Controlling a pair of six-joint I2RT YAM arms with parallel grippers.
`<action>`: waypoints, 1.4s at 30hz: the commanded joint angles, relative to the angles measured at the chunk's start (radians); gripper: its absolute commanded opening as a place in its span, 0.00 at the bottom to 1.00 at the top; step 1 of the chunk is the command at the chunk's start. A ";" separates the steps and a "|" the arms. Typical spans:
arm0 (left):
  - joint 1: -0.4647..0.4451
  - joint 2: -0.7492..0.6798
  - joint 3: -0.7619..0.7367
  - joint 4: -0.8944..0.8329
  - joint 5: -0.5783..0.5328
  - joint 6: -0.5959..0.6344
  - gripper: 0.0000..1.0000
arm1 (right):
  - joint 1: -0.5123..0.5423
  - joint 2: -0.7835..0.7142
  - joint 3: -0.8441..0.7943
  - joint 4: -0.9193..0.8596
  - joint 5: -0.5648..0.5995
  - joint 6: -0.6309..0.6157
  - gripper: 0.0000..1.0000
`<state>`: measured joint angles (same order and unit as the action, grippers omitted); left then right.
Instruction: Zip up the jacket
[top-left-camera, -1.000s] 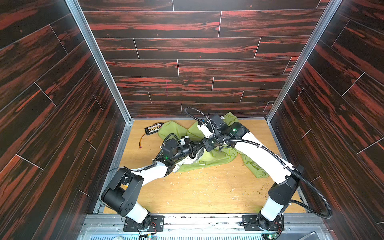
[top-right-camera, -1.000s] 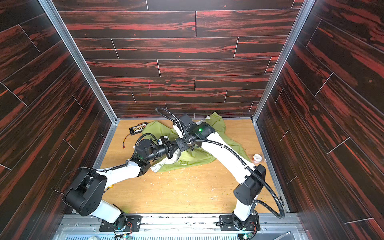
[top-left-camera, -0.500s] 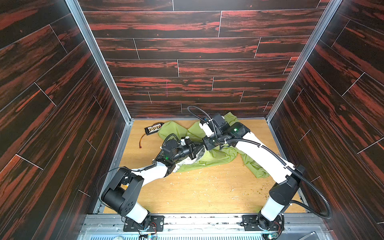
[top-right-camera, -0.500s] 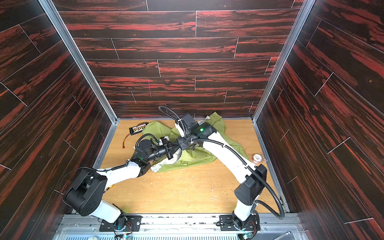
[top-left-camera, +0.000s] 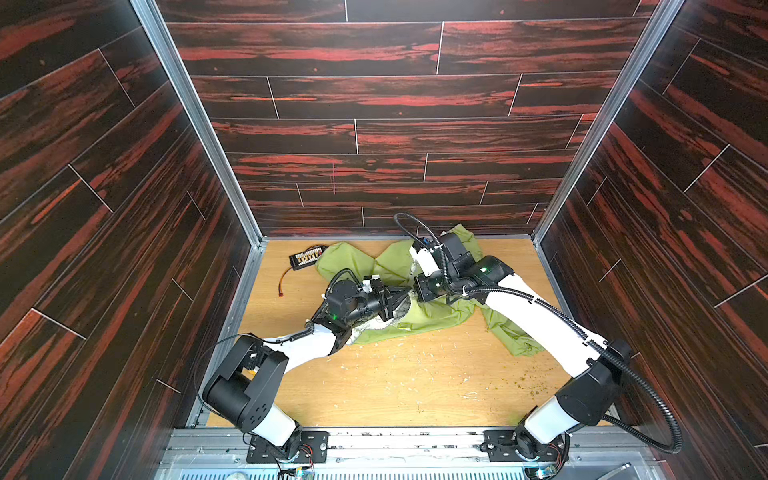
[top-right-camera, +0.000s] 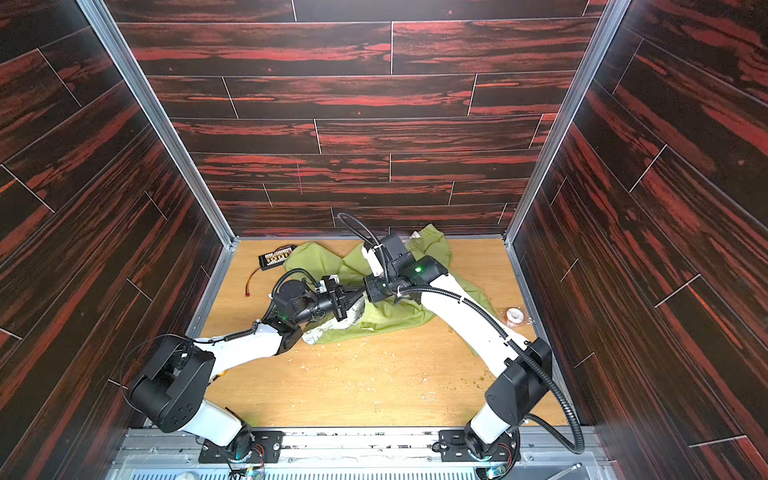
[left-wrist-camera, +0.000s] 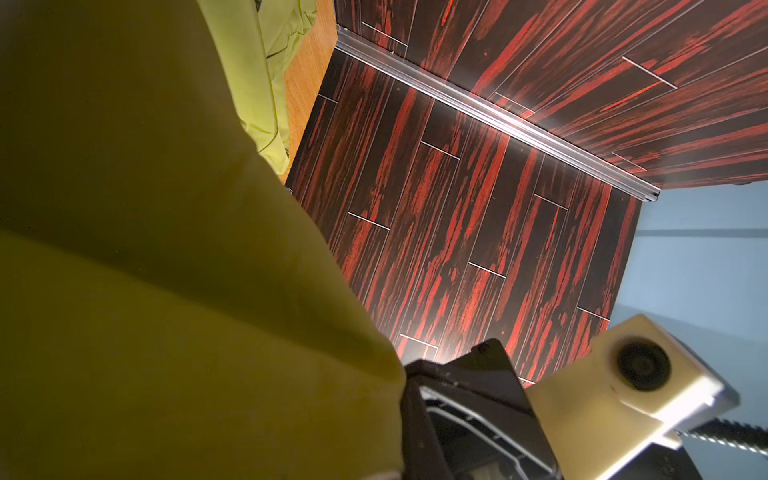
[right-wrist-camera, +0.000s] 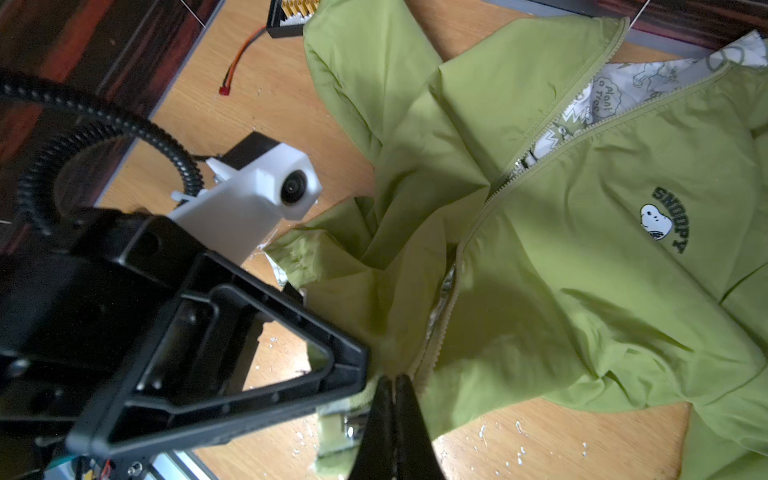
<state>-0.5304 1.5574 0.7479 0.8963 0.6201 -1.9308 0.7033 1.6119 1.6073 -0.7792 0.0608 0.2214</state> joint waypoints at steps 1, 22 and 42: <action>-0.005 -0.074 -0.005 0.079 0.048 -0.014 0.00 | -0.037 -0.011 -0.030 0.026 0.068 0.013 0.00; 0.012 -0.140 -0.002 -0.145 0.064 0.148 0.40 | -0.034 0.027 -0.033 0.078 -0.160 0.082 0.00; -0.067 -0.180 0.198 -0.829 0.004 0.683 0.41 | -0.034 0.060 -0.017 0.081 -0.240 0.121 0.00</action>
<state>-0.5926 1.3773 0.8993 0.1753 0.6506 -1.3487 0.6674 1.6474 1.5810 -0.6941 -0.1650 0.3336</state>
